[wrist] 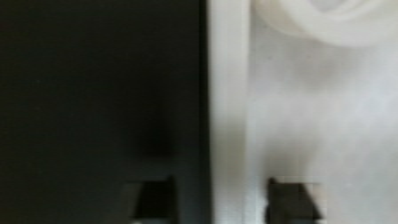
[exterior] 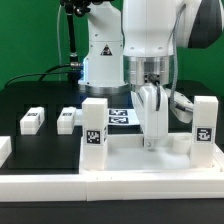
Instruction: Assemble desk
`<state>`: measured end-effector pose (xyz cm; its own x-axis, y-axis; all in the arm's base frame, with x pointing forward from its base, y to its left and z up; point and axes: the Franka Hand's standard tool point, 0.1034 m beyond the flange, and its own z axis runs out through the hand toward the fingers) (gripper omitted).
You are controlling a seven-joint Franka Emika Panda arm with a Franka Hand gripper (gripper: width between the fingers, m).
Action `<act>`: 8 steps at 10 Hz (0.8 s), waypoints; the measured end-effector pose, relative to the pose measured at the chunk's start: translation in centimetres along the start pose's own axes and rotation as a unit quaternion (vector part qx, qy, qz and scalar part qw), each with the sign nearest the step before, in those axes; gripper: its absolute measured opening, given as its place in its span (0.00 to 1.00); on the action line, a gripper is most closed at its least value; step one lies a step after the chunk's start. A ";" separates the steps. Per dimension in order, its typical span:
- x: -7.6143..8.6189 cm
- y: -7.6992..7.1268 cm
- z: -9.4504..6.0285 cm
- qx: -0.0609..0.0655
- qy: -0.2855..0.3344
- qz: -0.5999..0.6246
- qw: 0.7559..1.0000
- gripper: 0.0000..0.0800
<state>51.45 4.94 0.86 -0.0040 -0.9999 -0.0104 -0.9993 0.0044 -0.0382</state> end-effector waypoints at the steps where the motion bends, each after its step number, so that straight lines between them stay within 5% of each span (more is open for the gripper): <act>1: 0.0 -0.1 0.0 0.001 0.000 -0.001 1.000 0.10; 8: 0.0 -0.1 0.0 0.001 0.000 -0.002 1.000 0.07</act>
Offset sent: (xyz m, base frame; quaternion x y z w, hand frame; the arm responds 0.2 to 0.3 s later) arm 0.0000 0.0000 0.0000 0.0000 0.0000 0.0000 1.0000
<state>51.52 4.95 0.90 -0.0008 -1.0000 -0.0099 -0.9992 0.0012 -0.0406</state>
